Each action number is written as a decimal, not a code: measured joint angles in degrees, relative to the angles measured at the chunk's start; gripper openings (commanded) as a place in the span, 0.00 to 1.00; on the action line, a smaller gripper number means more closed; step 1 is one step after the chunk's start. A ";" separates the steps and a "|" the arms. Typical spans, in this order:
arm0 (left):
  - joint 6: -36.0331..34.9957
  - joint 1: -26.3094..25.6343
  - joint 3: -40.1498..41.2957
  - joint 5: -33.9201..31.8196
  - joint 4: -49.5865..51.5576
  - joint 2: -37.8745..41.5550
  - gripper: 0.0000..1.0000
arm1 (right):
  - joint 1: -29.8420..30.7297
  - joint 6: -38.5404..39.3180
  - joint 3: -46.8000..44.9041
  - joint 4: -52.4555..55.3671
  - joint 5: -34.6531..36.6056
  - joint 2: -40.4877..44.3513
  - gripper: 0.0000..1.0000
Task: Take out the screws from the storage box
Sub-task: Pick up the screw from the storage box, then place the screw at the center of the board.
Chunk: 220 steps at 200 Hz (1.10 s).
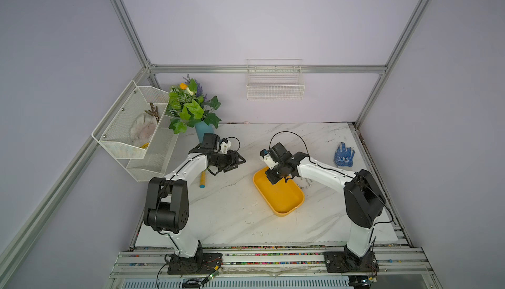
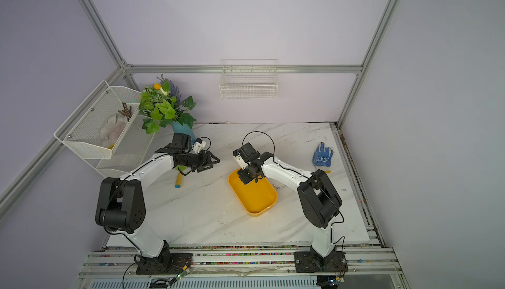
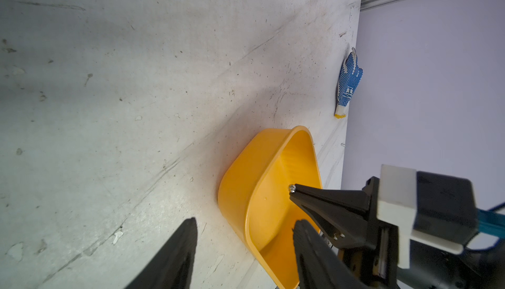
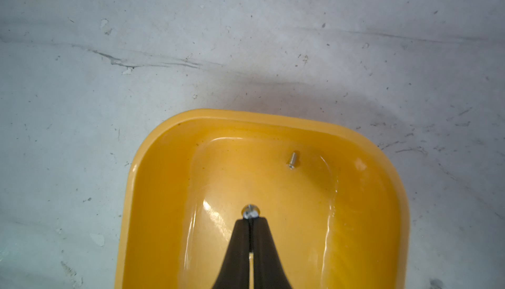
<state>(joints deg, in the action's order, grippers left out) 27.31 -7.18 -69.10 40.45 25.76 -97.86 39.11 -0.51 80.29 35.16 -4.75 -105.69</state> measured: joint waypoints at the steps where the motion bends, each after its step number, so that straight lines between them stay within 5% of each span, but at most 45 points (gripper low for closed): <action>1: 0.00 0.00 0.00 0.02 0.00 0.00 0.61 | -0.02 -0.04 -0.11 0.00 -0.04 0.15 0.00; 93: 0.02 0.00 0.00 0.33 -0.04 -0.02 0.61 | -11.37 -5.05 -11.72 1.92 1.05 16.74 0.00; 220: -0.15 0.00 0.00 0.48 0.02 0.00 0.61 | -19.69 -8.61 -17.38 -4.11 3.80 4.02 0.00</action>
<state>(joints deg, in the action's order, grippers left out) 27.16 -7.18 -69.10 40.93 25.78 -97.86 19.42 -9.13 62.92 31.05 -0.95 -101.67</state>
